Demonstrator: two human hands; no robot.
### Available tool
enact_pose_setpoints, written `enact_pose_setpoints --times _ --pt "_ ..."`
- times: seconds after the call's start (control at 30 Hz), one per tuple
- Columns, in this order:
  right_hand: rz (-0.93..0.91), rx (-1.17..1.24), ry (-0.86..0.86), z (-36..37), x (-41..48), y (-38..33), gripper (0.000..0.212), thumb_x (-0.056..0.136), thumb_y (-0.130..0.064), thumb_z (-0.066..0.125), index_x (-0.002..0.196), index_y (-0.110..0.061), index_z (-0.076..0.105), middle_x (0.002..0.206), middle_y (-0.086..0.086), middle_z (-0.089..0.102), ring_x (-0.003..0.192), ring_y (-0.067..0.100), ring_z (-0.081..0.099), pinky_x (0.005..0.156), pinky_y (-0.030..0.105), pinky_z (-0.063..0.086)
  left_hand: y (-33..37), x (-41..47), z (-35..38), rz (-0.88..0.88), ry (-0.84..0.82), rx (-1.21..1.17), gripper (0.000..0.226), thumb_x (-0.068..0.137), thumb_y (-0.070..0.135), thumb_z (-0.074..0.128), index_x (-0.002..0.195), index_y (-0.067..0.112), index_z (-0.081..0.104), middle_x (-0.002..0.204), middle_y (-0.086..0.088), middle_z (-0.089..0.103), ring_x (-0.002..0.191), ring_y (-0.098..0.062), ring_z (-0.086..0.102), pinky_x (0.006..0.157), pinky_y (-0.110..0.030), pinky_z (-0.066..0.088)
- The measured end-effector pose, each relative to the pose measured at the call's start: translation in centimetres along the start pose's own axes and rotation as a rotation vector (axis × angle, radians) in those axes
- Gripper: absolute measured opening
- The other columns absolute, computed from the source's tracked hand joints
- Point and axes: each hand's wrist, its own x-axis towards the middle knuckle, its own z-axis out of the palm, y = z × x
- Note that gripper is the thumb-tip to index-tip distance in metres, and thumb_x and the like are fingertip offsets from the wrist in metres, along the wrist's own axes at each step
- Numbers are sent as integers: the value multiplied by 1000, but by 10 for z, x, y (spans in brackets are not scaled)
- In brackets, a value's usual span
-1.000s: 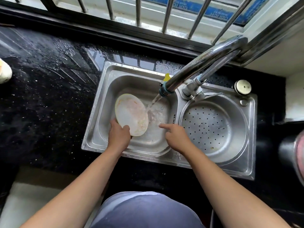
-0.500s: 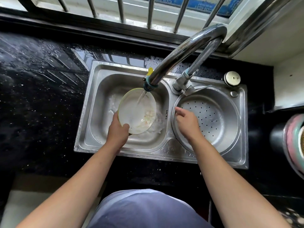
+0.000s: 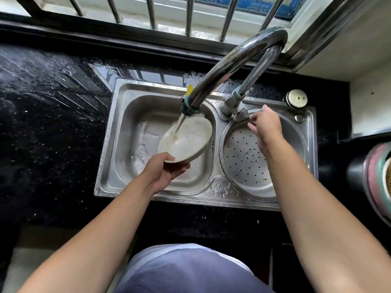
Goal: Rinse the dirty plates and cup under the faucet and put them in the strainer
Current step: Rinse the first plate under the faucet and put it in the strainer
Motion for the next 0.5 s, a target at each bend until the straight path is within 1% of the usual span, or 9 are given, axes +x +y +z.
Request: enact_pose_setpoints --times 0.03,0.07,0.13,0.2,0.27,0.33,0.37,0.43,0.5 --pt "4 -57 20 2 5 -7 41 77 -10 50 116 -19 60 113 6 59 96 18 53 96 41 54 0 -1 -2 -22 -11 24 41 89 -1 36 126 -7 53 87 -29 79 59 -32 77 52 -30 63" --pt "-15 -133 41 3 9 -9 50 77 -11 48 125 -22 58 115 6 56 99 19 50 96 38 51 -1 -1 -6 -43 -21 38 42 88 0 35 124 -6 55 88 -30 79 54 -27 74 49 -27 61" --pt "-38 -230 32 2 8 -7 79 79 -12 43 156 -26 36 121 4 60 108 22 53 92 34 45 -2 -3 -14 -95 -21 56 40 88 3 34 119 -2 59 88 -30 79 47 -20 68 44 -23 58" --pt "-39 -162 -58 -3 -4 3 82 86 -2 42 162 -27 22 150 4 53 136 19 51 105 32 42 -3 -5 -21 -152 -19 83 40 91 6 34 119 -2 61 86 -29 78 41 -16 62 38 -20 52" --pt "-57 -125 -98 -13 -21 20 81 91 4 43 163 -26 20 163 -2 38 146 17 41 119 43 37 -5 -7 -25 -197 -33 124 41 93 8 34 120 -3 62 85 -29 77 38 -14 57 34 -17 47" --pt "-75 -184 -174 -20 -42 38 78 92 0 49 159 -35 29 163 5 37 143 24 45 113 51 45 -9 -8 -21 -239 -86 182 41 93 10 35 119 -5 63 82 -26 75 36 -12 52 31 -17 42" --pt "-77 -186 -275 -22 -54 46 73 93 -5 53 155 -41 36 162 9 38 141 25 47 106 51 51 -11 -8 -16 -261 -126 215 40 93 11 36 118 -6 63 80 -24 74 35 -11 50 30 -17 40" --pt "-43 -103 -515 -24 -75 60 57 96 -23 61 144 -52 48 158 4 43 138 17 51 96 41 56 -14 -7 -1 -303 -199 285 40 93 12 37 119 -6 62 77 -20 70 35 -9 46 28 -16 35" --pt "-3 14 -607 -34 -88 67 43 97 -36 64 133 -57 53 148 0 54 127 17 62 96 43 58 -18 -3 20 -325 -243 355 41 91 13 37 119 -5 61 78 -21 64 34 -9 43 28 -15 30"
